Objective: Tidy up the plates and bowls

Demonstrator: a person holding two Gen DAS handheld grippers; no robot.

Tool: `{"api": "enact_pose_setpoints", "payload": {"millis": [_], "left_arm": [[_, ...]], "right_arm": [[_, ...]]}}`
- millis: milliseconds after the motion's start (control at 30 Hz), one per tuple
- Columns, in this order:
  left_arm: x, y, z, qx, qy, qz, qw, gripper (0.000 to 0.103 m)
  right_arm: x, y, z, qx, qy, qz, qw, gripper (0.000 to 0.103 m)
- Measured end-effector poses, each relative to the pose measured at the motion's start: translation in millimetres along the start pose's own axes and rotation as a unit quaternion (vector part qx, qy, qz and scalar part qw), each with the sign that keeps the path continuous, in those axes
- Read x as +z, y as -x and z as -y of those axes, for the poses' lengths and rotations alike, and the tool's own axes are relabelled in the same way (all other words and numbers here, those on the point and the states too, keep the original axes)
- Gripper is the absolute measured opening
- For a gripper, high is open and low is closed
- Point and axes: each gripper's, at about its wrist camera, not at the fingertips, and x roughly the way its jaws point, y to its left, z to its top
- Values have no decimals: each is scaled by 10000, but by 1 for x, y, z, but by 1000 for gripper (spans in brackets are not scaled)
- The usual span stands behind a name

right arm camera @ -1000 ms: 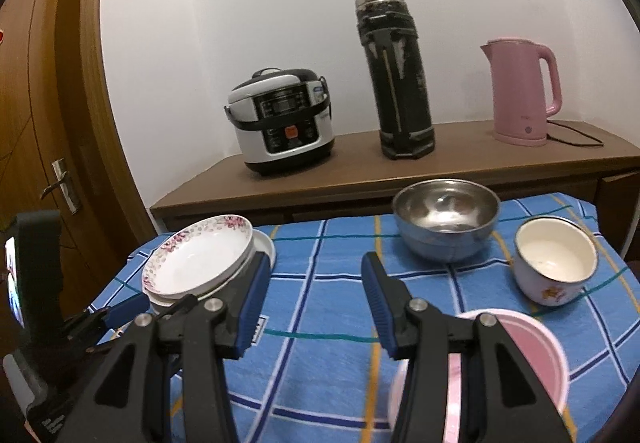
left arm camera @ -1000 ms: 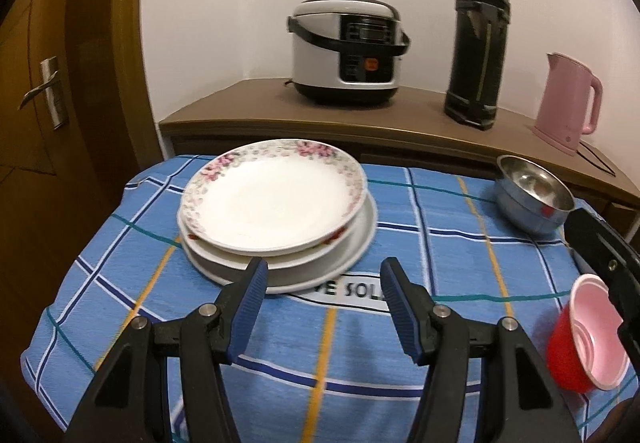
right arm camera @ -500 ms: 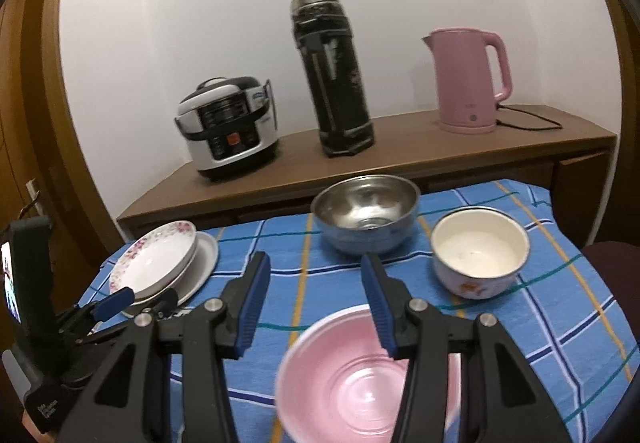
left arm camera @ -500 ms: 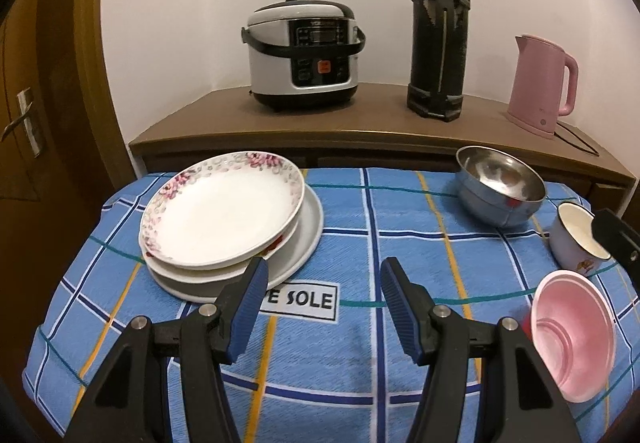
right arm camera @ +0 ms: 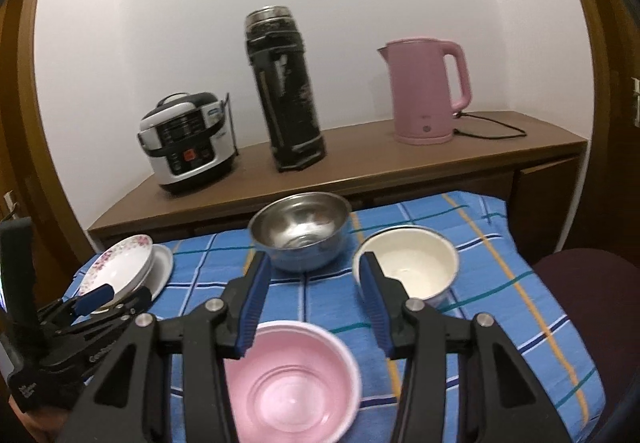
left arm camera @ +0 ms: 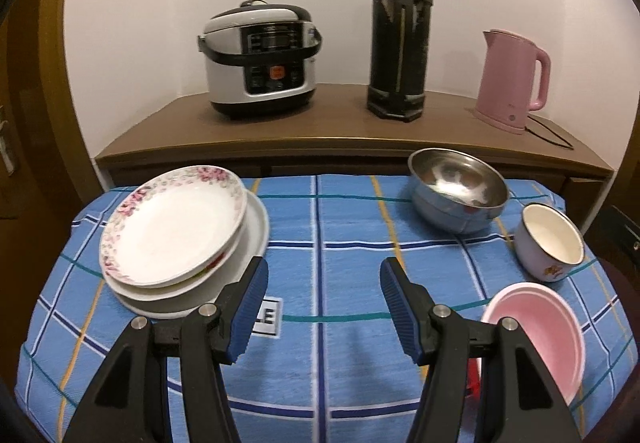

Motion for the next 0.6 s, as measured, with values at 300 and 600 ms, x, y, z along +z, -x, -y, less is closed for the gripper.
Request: {"api": "enact_pose_setpoints", "payload": {"millis": [300, 600], "left_arm": [[14, -6, 15, -248, -81, -32, 9997, 61], [17, -9, 21, -328, -98, -70, 9994, 61]], "right_arm": [[12, 0, 26, -74, -108, -34, 9999, 37], [18, -3, 46, -86, -224, -126, 9996, 33]]}}
